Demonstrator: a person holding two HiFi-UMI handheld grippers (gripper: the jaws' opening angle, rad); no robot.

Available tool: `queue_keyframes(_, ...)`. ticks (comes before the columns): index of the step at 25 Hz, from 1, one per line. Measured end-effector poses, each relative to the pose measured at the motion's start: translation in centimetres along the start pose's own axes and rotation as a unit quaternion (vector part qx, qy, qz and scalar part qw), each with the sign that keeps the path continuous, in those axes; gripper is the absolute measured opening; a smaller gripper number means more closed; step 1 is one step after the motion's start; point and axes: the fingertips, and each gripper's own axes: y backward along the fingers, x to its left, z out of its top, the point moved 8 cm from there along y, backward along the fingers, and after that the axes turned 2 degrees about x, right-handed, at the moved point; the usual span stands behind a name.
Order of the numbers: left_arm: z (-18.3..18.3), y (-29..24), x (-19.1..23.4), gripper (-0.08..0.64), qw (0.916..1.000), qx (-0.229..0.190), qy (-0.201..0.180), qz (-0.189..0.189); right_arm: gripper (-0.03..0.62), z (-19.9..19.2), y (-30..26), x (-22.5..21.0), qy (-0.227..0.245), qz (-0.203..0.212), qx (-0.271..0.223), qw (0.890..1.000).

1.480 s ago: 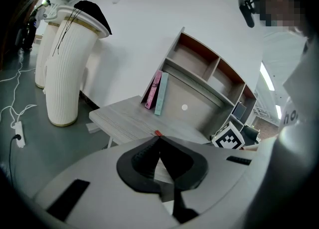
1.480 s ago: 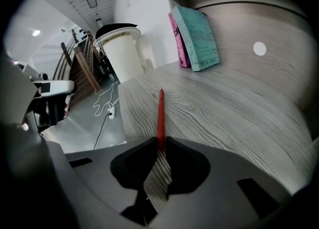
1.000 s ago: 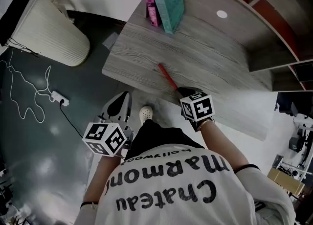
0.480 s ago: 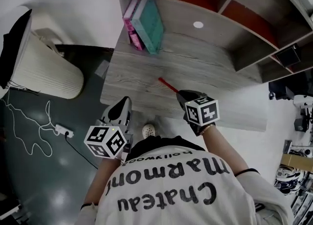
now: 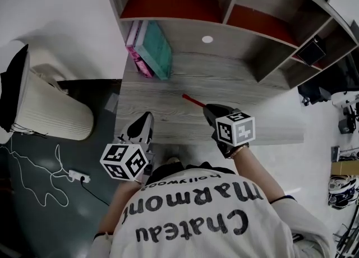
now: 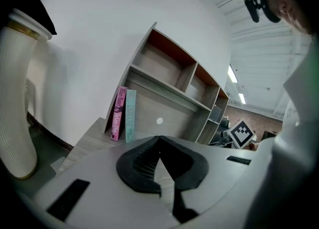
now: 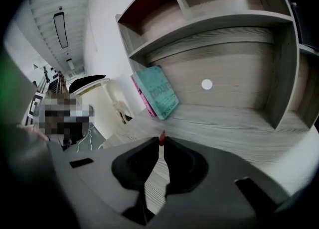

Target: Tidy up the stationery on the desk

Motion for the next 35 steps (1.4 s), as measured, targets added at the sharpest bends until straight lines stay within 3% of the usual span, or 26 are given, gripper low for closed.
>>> queue_keyframes(9, 1.8, -2.1, -1.6, 0.015, 0.9983, -0.012, -0.042, -0.037, 0.048, 3.1, 3.1, 1.2, -0.005, 0.008, -0.076, 0.997)
queue_keyframes(19, 3.7, -4.8, -3.5, 0.015, 0.9951, -0.029, -0.071, -0.063, 0.048, 6.3, 8.3, 0.8, -0.020, 0.016, -0.167, 0.986)
queue_keyframes(25, 4.6, -7.1, -5.7, 0.015, 0.9901, -0.033, -0.107, -0.084, 0.048, 6.9, 11.2, -1.6, -0.031, -0.006, -0.214, 0.976)
queue_keyframes(35, 4.0, -12.1, -11.4, 0.015, 0.9867, -0.018, -0.115, -0.114, 0.048, 6.0, 15.5, -7.0, -0.055, -0.018, -0.248, 0.967)
